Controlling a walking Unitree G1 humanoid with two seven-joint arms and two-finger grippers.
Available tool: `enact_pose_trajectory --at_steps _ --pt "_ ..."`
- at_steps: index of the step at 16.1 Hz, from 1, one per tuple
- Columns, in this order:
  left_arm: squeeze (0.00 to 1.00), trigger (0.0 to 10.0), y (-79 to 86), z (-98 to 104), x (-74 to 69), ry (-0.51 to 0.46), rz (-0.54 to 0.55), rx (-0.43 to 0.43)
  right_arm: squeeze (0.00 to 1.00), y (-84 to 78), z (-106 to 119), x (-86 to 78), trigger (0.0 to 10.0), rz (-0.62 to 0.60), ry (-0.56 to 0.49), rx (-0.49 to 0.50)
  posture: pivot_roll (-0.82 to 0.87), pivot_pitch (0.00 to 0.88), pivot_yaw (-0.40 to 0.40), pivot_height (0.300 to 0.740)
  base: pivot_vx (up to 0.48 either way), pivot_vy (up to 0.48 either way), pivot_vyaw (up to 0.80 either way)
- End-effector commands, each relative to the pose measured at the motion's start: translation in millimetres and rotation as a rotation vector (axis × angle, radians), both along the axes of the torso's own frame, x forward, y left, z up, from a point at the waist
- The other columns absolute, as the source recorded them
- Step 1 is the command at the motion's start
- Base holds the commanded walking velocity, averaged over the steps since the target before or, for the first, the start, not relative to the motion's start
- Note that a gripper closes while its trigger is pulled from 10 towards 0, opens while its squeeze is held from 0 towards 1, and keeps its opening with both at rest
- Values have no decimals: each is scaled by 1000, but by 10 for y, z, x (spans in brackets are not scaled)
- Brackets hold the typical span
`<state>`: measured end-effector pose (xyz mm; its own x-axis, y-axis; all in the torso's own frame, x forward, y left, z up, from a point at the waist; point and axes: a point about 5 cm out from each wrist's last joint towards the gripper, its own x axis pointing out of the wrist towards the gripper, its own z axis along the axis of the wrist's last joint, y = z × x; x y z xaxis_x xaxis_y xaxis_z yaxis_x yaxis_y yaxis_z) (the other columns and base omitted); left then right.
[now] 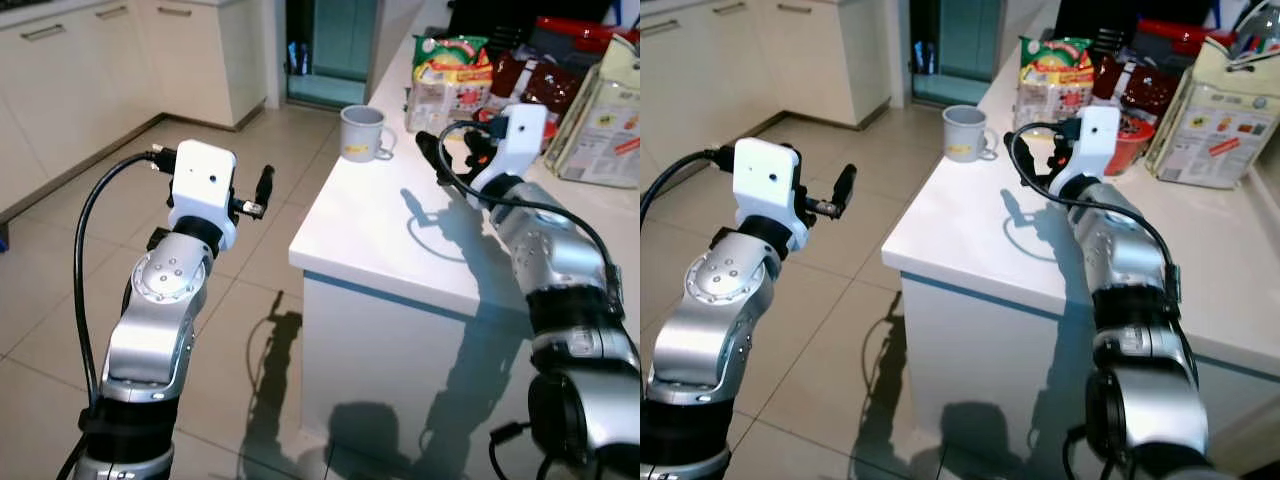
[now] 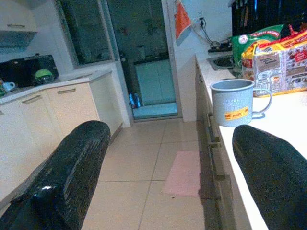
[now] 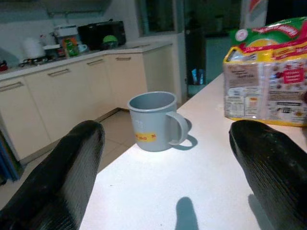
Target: Setting the table
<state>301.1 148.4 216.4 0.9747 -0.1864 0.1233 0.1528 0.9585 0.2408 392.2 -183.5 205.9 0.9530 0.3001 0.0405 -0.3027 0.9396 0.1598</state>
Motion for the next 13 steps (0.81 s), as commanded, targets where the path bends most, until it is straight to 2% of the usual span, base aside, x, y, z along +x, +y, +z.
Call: enact_pose_trajectory --at_steps 1,4,7,8,11,13 --pt "0 10000 -19 95 -26 -20 -23 -1 1000 -74 82 67 10000 -13 -22 -14 36 0 -31 740 0 0 0" --pt "0 10000 -15 90 -115 -6 -16 -7 1000 -83 73 133 10000 14 -7 4 47 0 -52 740 0 0 0" --pt "0 10000 -39 73 -215 -8 -4 -18 1000 -57 1 148 10000 21 14 -26 65 0 -69 740 0 0 0" --pt "0 10000 -34 118 -319 -18 4 -32 1000 -56 -37 150 10000 16 17 -54 86 0 -74 740 0 0 0" --pt "0 10000 30 210 -423 -46 23 -41 1000 -54 -25 160 10000 0 1 -46 113 30 -76 740 0 0 0" --pt "0 10000 69 305 -518 -62 26 -12 1000 -50 -15 180 10000 -51 -4 -99 157 63 -79 740 0 0 0"
